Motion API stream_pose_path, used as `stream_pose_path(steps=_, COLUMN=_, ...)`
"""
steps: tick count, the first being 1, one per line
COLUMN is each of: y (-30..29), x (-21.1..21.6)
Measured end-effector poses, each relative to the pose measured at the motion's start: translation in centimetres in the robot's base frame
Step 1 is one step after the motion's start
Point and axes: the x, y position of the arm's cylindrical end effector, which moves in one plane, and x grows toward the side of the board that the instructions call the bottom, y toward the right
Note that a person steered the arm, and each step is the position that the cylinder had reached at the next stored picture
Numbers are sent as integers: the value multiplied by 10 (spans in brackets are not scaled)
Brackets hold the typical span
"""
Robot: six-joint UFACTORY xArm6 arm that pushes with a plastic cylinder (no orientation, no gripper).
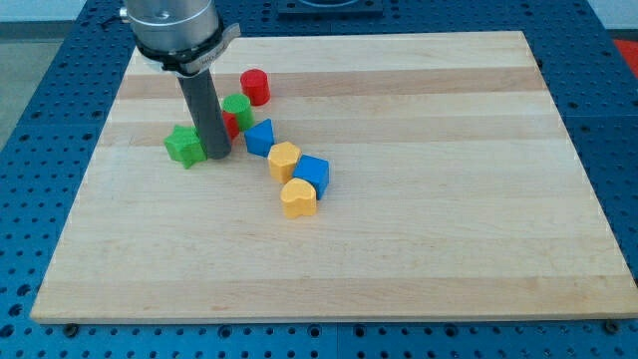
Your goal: Move the green star to the red star and the green circle
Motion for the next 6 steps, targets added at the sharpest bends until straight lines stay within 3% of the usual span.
stream_pose_path(steps=4, y=2, x=-43)
stream_pose_path(steps=6, y=2, x=-6)
